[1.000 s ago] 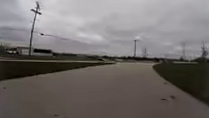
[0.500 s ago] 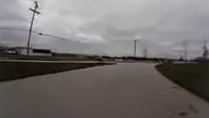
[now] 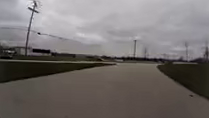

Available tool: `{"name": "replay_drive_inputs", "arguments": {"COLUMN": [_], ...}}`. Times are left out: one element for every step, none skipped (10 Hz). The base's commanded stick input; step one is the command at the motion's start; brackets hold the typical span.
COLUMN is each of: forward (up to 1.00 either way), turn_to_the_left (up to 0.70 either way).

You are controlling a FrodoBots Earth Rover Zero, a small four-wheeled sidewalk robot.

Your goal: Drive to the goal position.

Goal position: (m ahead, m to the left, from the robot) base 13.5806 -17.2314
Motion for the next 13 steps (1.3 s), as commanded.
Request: {"name": "replay_drive_inputs", "arguments": {"forward": [1.00,1.00,1.00,1.00,1.00,1.00,1.00,1.00,1.00,1.00,1.00,1.00,1.00], "turn_to_the_left": [0.00,0.00,0.00,0.00,0.00,0.00,-0.04,-0.30,-0.40,-0.40,-0.07,0.00,0.00]}}
